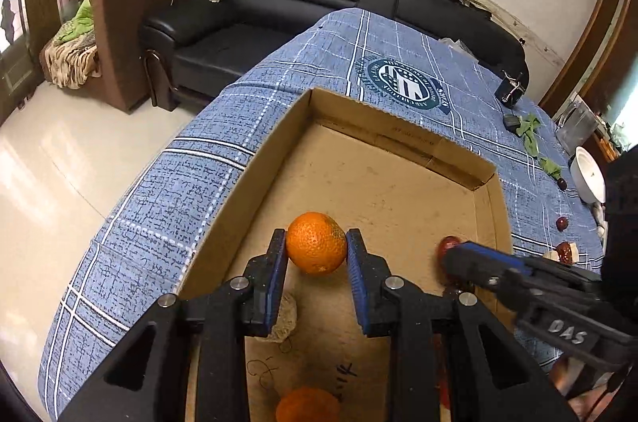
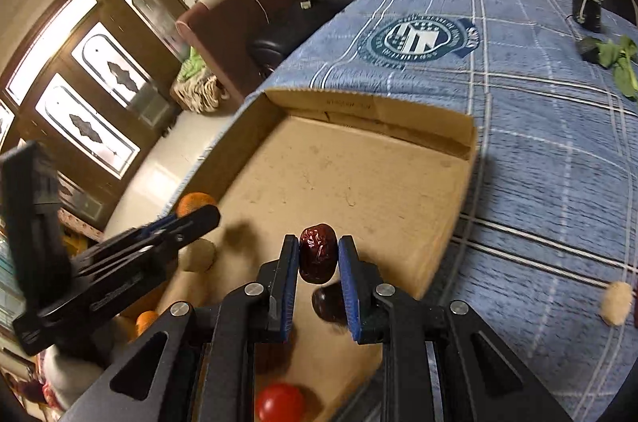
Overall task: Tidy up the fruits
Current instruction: 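Carry the orange into the box and open the left gripper while the right releases the date there, then withdraw both grippers from the box toward the remaining items on the table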
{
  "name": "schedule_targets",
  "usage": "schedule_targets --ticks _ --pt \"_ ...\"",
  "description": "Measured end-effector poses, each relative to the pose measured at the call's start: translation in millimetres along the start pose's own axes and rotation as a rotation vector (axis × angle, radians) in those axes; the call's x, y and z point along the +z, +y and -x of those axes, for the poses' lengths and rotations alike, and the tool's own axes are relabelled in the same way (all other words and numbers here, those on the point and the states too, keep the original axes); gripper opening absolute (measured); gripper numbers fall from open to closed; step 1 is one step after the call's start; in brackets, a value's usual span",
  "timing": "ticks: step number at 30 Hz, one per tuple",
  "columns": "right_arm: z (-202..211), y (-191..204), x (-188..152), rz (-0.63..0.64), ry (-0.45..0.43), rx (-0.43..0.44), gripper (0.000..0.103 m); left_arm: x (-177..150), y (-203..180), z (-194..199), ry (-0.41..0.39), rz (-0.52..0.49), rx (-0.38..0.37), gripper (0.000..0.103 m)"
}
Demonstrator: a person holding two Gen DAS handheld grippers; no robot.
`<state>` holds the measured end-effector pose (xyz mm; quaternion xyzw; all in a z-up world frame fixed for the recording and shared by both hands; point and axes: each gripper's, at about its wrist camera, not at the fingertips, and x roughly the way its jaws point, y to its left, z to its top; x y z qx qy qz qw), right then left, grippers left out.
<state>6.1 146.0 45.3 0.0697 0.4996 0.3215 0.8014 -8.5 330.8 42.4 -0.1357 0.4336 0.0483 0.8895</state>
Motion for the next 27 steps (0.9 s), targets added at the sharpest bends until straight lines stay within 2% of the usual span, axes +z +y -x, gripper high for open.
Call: schedule_targets --ticks 5,8,9,11,13,14,15,16,20,24,27 --pt "-4.5 3.4 3.4 -0.014 -0.002 -0.006 0.024 -1.6 4.0 7.5 -0.013 0.011 -0.022 0.031" --pt "6.6 0.4 5.4 -0.027 -0.030 -0.005 0.027 -3.9 0.1 21.1 -0.034 -0.001 -0.015 0.032" --pt "13.2 -0.7 5.4 -0.028 -0.043 -0.007 0.029 -4.9 -1.5 26.4 -0.043 -0.004 -0.010 0.035" --pt "28.4 -3.2 2.7 -0.027 -0.068 -0.009 0.034 -10.9 -8.2 46.4 -0.080 -0.008 -0.001 0.046" --pt "48.0 -5.8 -5.0 -0.016 -0.100 -0.021 0.042 -18.3 -15.1 65.3 -0.119 -0.007 0.001 0.069" --pt "58.1 -7.1 -10.5 -0.006 -0.118 -0.033 0.048 -24.4 -21.1 77.2 -0.147 -0.006 0.009 0.075" --pt "69.8 -9.0 -18.5 0.011 -0.139 -0.053 0.050 -32.1 -29.0 90.0 -0.181 -0.008 0.025 0.086" --pt "79.0 -10.9 -25.7 0.027 -0.157 -0.077 0.054 -37.4 -35.3 98.6 -0.206 -0.014 0.035 0.091" --pt "117.1 -25.9 -61.2 0.052 -0.218 -0.197 0.057 -63.5 -69.9 124.2 -0.272 -0.059 0.054 0.091" --pt "147.0 -46.4 -87.8 -0.014 -0.248 -0.219 0.061 -82.0 -104.0 134.1 -0.298 -0.128 0.080 0.091" --pt "166.1 -57.3 -103.5 -0.045 -0.270 -0.235 0.064 -90.7 -122.3 135.7 -0.289 -0.176 0.080 0.091"
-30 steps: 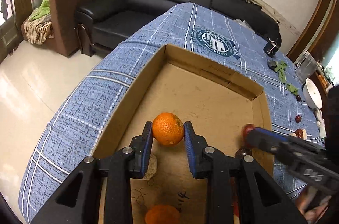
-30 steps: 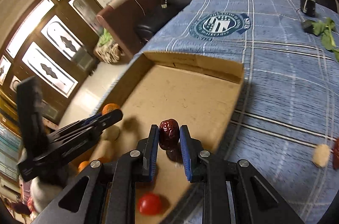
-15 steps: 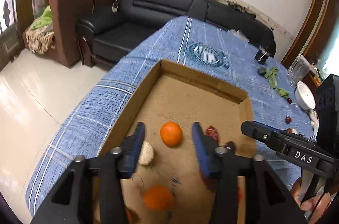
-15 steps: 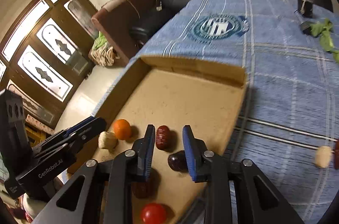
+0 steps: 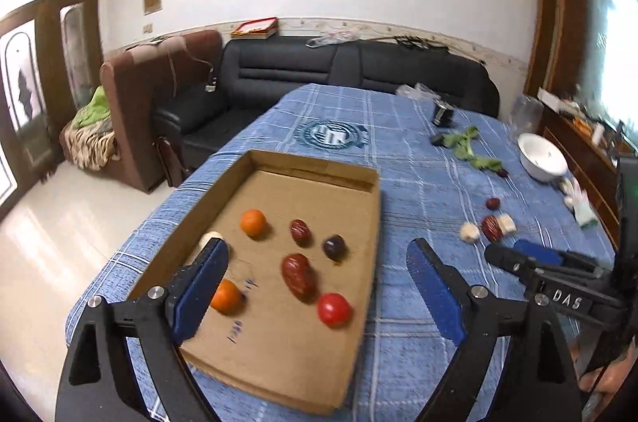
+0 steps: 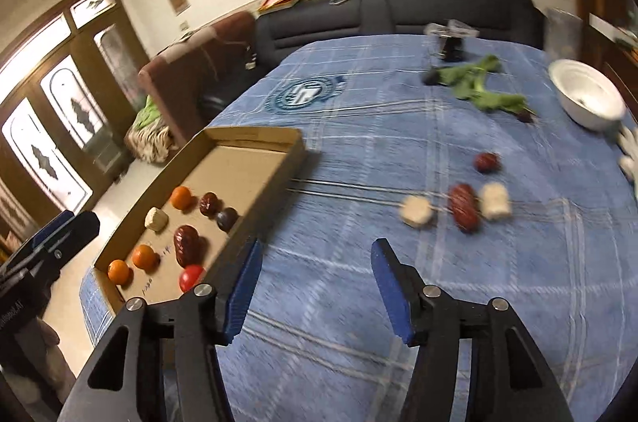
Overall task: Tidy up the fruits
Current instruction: 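Withdraw both grippers from the box toward the remaining items on the table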
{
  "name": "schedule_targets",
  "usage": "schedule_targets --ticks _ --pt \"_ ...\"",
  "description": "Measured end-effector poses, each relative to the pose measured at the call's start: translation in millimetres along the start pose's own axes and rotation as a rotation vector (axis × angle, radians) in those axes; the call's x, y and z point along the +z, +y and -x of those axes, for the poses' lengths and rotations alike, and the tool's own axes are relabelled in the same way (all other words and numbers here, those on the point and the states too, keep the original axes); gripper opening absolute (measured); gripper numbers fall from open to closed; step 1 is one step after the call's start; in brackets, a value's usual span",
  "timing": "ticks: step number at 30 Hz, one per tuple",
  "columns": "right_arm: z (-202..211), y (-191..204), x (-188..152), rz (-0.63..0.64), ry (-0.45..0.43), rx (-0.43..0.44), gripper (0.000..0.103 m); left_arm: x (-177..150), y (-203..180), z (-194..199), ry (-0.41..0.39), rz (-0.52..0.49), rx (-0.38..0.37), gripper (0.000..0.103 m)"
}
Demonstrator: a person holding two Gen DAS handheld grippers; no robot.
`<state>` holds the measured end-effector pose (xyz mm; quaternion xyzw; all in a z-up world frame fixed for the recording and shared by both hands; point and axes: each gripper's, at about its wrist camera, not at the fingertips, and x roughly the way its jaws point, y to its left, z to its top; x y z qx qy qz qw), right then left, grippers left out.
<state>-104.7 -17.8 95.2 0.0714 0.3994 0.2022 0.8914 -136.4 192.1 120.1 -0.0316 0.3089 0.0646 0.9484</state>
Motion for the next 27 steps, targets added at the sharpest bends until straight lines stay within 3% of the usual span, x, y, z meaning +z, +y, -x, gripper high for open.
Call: schedule_targets --ticks 10,27 --pt "32.3 -36.7 -19.1 -0.052 -0.039 -0.045 0.069 -9.0 -28.7 12.8 0.005 -0.060 -0.010 0.091" --pt "33.0 -70.6 -29.1 -0.102 -0.014 -0.087 0.069 -19.0 -36.4 -2.0 0.065 -0.058 -0.059 0.091"
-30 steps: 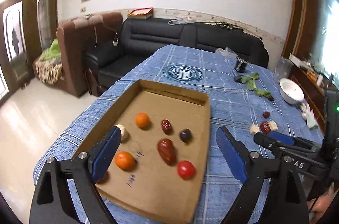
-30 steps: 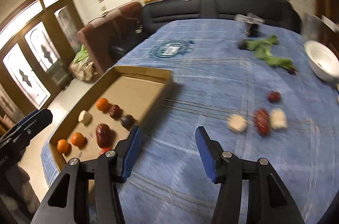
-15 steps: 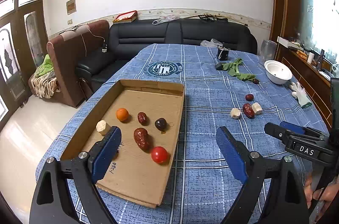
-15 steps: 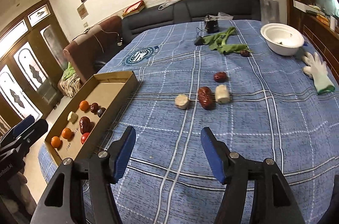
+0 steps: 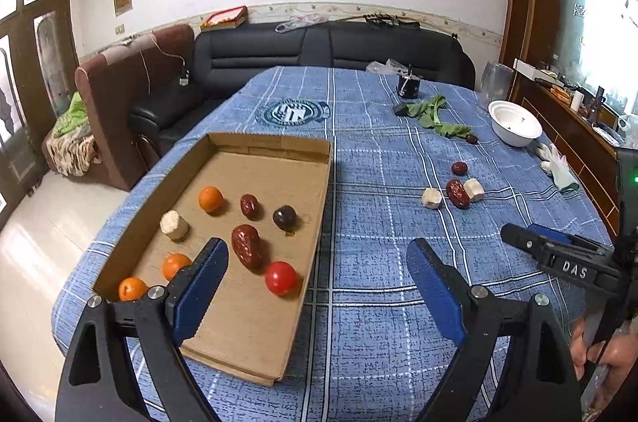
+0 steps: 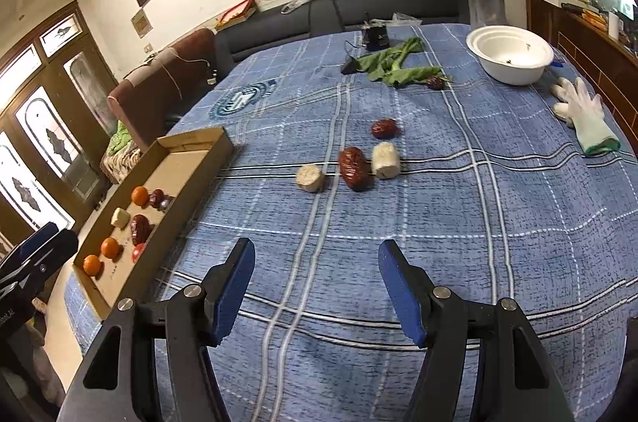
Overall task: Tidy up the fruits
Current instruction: 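Withdraw both grippers from the box toward the remaining items on the table, then grasp the round white rice cake with the left gripper while the right grasps a white block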
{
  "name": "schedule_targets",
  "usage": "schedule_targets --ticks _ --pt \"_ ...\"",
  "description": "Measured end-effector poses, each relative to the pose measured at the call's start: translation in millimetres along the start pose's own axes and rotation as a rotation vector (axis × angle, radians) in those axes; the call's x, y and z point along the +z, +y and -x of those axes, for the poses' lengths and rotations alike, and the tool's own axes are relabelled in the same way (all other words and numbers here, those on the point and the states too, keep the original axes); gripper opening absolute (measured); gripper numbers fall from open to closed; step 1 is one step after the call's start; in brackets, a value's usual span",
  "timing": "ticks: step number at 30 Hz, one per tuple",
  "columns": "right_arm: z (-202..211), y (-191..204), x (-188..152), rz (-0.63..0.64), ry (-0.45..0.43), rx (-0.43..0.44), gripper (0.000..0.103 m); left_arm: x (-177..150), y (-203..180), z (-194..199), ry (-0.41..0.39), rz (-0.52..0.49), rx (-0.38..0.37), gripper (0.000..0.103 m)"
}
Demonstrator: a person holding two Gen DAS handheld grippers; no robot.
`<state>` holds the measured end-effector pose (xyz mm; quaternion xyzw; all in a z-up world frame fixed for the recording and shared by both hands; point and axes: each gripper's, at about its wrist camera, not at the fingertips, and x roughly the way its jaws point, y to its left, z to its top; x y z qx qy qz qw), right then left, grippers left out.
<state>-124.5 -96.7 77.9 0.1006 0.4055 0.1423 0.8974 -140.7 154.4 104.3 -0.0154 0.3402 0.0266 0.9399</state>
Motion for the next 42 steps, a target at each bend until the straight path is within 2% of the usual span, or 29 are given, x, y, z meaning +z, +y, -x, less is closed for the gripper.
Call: schedule_targets --ticks 5,10,13,16,21,24,25,29,35,38,40,42 --pt "-14.3 -21.4 8.9 -0.031 0.022 -0.046 0.070 -4.9 -4.5 -17.8 0.045 0.003 -0.027 0.091" --pt "-32.7 -38.1 33.4 -0.059 0.013 -0.084 0.069 -6.7 -11.2 -32.5 0.077 -0.004 -0.058 0.091" --pt "-50.7 -44.9 51.8 -0.044 0.014 -0.151 0.069 -6.7 -13.8 -38.8 0.088 -0.012 -0.066 0.091" --pt "-64.3 -48.6 62.6 -0.046 0.029 -0.162 0.062 -6.8 -14.8 -45.0 0.099 -0.015 -0.072 0.091" --pt "-86.5 -43.6 67.0 -0.026 0.058 -0.149 0.059 -7.2 -18.3 -61.2 0.137 -0.006 -0.098 0.091" --pt "-102.9 -48.4 66.9 -0.050 0.096 -0.130 0.045 -6.3 -23.2 -67.6 0.158 -0.009 -0.124 0.091" --pt "-106.4 -51.7 66.2 -0.068 0.108 -0.110 0.037 -5.9 -24.8 -68.3 0.159 -0.013 -0.129 0.091" --pt "-99.3 -61.6 65.4 -0.102 0.093 -0.077 0.029 -1.8 -31.2 -73.8 0.164 -0.017 -0.152 0.091" --pt "-75.6 -77.4 61.0 -0.100 0.017 -0.205 0.030 10.3 -46.6 -96.2 0.185 0.002 -0.211 0.090" --pt "-73.3 -84.9 55.1 -0.113 0.003 -0.189 0.030 18.0 -61.4 -111.6 0.179 -0.013 -0.230 0.084" --pt "-74.6 -88.0 52.8 -0.128 0.007 -0.158 0.030 22.7 -69.8 -123.4 0.188 -0.022 -0.246 0.073" --pt "-78.1 -89.1 52.4 -0.123 0.016 -0.148 0.030 26.7 -77.8 -138.7 0.203 -0.031 -0.270 0.067"
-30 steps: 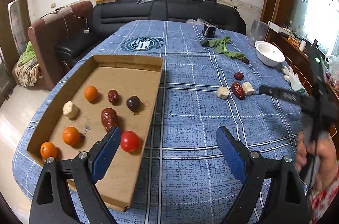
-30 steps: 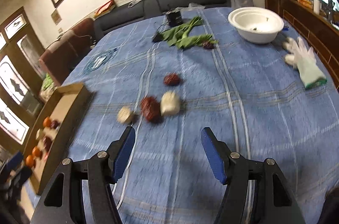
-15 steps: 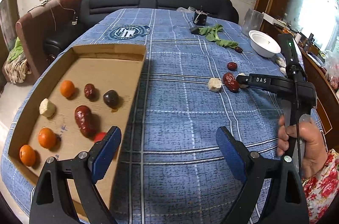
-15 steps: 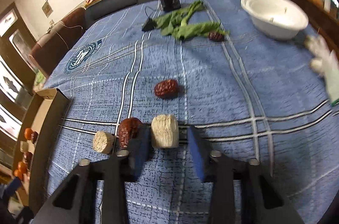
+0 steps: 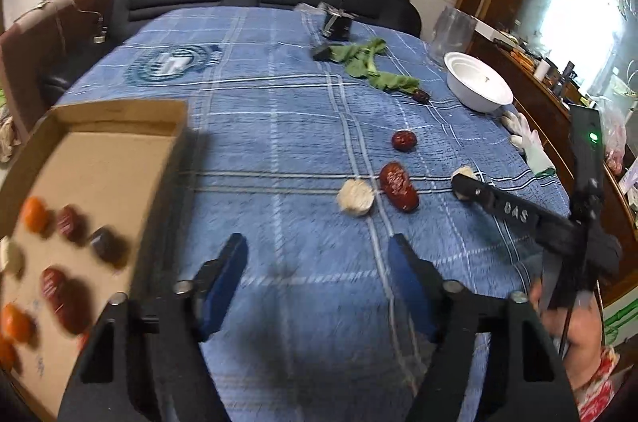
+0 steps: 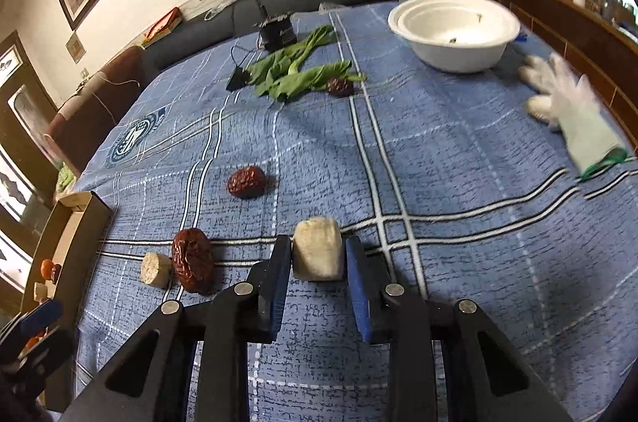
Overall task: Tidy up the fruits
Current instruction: 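Grasp the round white rice cake with the left gripper while the right grasps a white block, then carry the rice cake into the box and open the left gripper while the right releases the white block there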
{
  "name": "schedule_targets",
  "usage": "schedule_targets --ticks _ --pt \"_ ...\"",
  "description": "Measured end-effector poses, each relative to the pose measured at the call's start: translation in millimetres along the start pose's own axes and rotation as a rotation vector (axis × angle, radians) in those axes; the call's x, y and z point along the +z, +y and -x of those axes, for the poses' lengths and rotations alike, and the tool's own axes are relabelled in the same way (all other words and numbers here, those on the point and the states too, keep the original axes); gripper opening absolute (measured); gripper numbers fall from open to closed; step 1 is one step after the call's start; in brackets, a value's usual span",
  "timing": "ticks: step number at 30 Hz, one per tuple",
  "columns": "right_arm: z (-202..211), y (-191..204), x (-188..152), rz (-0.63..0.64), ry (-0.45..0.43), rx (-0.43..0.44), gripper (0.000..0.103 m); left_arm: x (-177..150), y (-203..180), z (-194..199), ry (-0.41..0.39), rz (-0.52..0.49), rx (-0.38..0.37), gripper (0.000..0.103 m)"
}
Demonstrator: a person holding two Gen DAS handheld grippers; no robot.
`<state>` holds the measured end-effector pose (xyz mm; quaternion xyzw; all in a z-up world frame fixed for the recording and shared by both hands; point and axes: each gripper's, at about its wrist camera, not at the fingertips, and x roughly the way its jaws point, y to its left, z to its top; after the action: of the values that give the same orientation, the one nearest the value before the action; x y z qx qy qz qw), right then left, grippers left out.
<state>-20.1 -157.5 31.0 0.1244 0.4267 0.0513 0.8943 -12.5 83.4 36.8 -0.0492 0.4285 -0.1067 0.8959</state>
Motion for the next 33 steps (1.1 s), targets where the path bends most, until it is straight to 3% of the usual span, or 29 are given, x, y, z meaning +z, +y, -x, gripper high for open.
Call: schedule_targets --ticks 6,13,15,16,18,24,29,33 --pt "-1.6 -0.7 1.3 0.000 0.000 0.026 0.030 15.4 -10.5 -40.3 0.039 -0.028 -0.012 0.064" --pt "-2.7 -0.4 1.8 0.001 0.001 0.032 0.030 22.3 -17.5 -59.4 0.034 -0.047 -0.009 0.061" --pt "-2.4 -0.7 1.6 0.000 0.002 0.031 0.030 23.3 -18.7 -60.7 0.023 -0.054 -0.015 0.051" --pt "-3.0 -0.3 2.2 0.000 0.002 0.030 0.030 22.5 -19.8 -61.5 0.019 -0.065 -0.018 0.036" --pt "-3.2 0.0 2.4 0.001 0.002 0.027 0.030 20.7 -23.5 -61.7 0.016 -0.087 -0.033 0.027" --pt "-2.6 2.7 3.0 0.010 -0.005 0.025 0.029 20.2 -15.2 -50.0 -0.043 -0.046 -0.107 0.027" --pt "-0.1 5.1 1.6 0.012 -0.016 0.032 0.029 20.0 0.9 -55.8 -0.014 0.039 -0.141 0.027" --pt "0.3 6.6 0.9 0.016 -0.018 0.030 0.029 18.3 0.7 -53.1 -0.023 0.042 -0.133 0.027"
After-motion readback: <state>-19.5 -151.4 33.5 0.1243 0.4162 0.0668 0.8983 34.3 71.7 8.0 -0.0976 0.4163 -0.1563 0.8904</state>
